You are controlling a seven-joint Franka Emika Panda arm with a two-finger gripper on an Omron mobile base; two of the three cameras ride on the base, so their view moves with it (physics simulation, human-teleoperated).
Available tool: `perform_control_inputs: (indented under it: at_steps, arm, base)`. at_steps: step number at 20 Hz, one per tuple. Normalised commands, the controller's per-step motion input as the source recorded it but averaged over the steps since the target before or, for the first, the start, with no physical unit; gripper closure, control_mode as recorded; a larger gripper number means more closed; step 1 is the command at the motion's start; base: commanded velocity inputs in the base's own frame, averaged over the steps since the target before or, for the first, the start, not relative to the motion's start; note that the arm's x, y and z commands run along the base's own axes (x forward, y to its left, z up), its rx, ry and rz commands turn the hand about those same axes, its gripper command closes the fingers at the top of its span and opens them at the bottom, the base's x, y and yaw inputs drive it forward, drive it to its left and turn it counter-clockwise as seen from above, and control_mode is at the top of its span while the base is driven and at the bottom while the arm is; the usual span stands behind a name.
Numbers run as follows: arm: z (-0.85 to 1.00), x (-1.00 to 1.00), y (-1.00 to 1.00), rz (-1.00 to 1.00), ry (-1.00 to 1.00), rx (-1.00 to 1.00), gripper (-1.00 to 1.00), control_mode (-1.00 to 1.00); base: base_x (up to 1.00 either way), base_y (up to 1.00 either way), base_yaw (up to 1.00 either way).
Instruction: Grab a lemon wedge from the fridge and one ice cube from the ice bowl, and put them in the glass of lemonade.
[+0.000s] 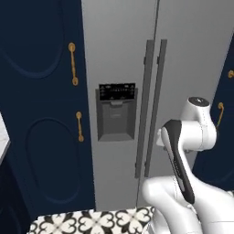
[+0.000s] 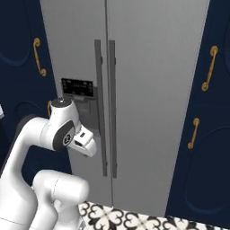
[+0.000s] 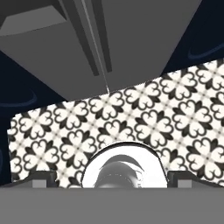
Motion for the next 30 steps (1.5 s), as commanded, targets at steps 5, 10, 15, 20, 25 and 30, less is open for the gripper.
perform_control_inputs:
  at_steps: [5, 10, 15, 20, 25, 30]
  arm:
    - [0.0, 0.0, 0.0, 0.0, 0.0, 0.0, -1.0, 1.0]
    - [0.0, 0.0, 0.0, 0.0, 0.0, 0.0, -1.0, 1.0]
    - [0.0, 0.0, 0.0, 0.0, 0.0, 0.0, -1.0, 1.0]
    - [0.0, 0.0, 0.0, 0.0, 0.0, 0.0, -1.0, 1.0]
    - [0.0, 0.0, 0.0, 0.0, 0.0, 0.0, -1.0, 1.0]
    - [0.0, 0.0, 0.0, 0.0, 0.0, 0.0, -1.0, 1.0]
  base:
    - [0.12, 0.0, -0.05]
    - [0.21, 0.0, -0.12]
    - [0.02, 0.0, -0.11]
    - [0.0, 0.0, 0.0]
    - [0.0, 0.0, 0.0]
    - [0.0, 0.0, 0.0]
